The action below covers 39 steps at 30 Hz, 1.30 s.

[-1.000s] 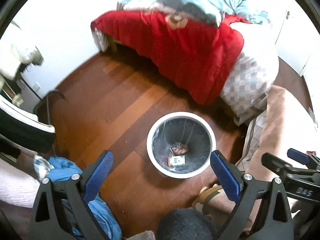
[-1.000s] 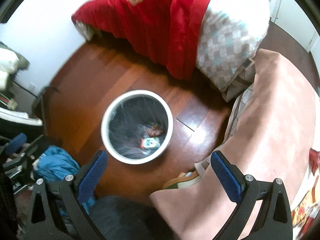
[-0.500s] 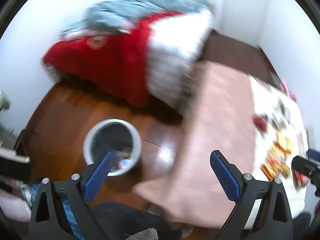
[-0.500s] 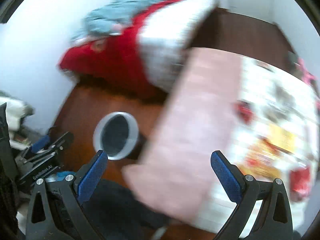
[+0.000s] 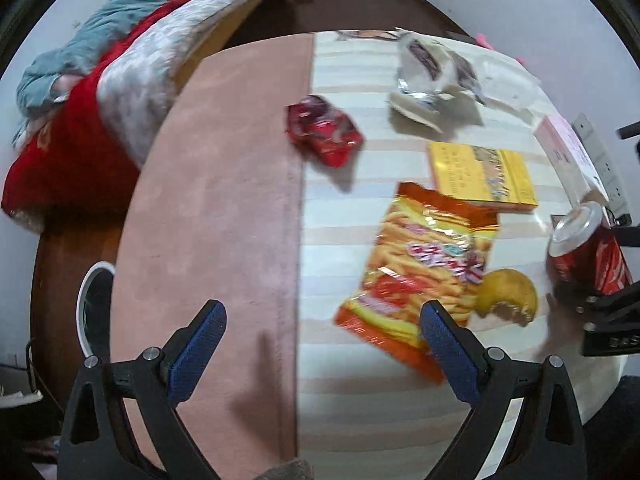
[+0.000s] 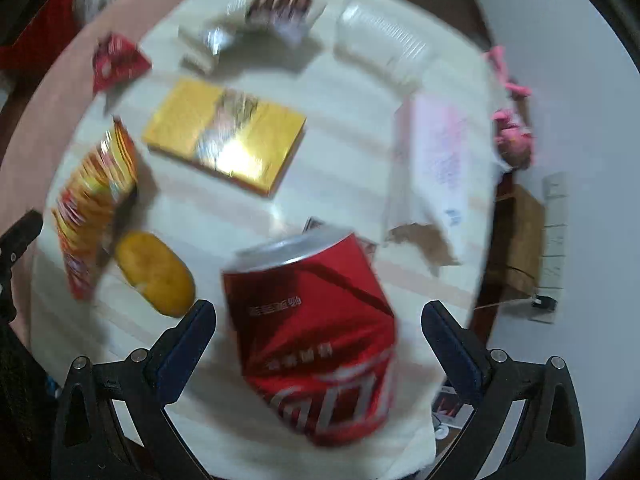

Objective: Collect trash
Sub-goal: 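Grasp the red Coca-Cola can with the right tool while the left tool grasps the orange chip bag, then carry the can and chip bag to the white bin and release both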

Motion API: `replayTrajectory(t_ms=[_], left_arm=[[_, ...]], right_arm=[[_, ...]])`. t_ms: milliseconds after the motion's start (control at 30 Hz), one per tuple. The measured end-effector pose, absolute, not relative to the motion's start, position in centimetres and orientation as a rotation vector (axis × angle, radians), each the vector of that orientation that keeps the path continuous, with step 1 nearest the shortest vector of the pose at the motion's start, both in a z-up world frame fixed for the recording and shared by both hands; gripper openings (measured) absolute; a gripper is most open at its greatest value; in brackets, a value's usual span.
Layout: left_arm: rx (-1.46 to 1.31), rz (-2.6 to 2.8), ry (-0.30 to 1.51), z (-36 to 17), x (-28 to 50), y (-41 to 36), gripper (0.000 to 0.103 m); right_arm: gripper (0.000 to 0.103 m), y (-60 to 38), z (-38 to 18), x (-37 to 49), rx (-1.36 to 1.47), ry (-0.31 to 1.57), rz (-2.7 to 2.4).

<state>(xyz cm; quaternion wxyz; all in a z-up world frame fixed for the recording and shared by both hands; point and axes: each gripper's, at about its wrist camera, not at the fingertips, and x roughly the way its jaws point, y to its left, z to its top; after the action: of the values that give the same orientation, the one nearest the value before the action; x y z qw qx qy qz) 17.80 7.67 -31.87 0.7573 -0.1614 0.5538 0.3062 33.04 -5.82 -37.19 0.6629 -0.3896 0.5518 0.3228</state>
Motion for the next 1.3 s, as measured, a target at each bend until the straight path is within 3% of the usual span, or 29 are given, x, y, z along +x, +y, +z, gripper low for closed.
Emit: replayTrajectory(t_ms=[67,100,333,667,700,733,867,967,1000,1300], left_arm=[[-0.343,0.639,1.215,-31.8,18.5,7.5,0.099],[-0.343,0.626,1.214,-31.7,18.6,7.4,0.099],[-0.367,0.491,1.261,-33.1,21.5,7.2,0.099],[-0.404,0.393,1.326,-35.2,24.7,7.1,0.097],[-0.413,0.391,1.317,-35.0,24.6,7.1,0.089],[-0.418,0.393,1.31,-34.9,24.4,6.9,0.071],[-0.403,0.428,1.287,-34.4,23.4,5.9,0.042],[-0.393,0.453,1.265,-33.8,22.6,5.1,0.036],[-0.383,0.461,1.257,-33.6,22.4,5.3,0.034],[-0.351,0.54,1.143,-28.5,18.9,6.0,0.033]], right_arm=[[0.1,-6.5,-38.2,33.5,-0.837,1.276,0.721],[0.089,-7.0,-38.4,33.9,-0.787,1.293,0.7],[0.092,-12.1,-37.9,36.4,-0.275,1.518,0.67],[0.095,-10.8,-37.5,36.6,-0.419,1.446,0.684],[0.095,-10.2,-37.7,36.5,-0.441,1.434,0.685],[0.095,-10.0,-37.7,36.3,-0.461,1.427,0.688],[0.095,-9.4,-38.1,35.9,-0.51,1.42,0.694],[0.09,-9.0,-38.2,35.4,-0.522,1.407,0.685],[0.079,-9.1,-38.3,35.2,-0.522,1.405,0.685],[0.079,-9.9,-36.9,33.5,-0.409,1.384,0.669]])
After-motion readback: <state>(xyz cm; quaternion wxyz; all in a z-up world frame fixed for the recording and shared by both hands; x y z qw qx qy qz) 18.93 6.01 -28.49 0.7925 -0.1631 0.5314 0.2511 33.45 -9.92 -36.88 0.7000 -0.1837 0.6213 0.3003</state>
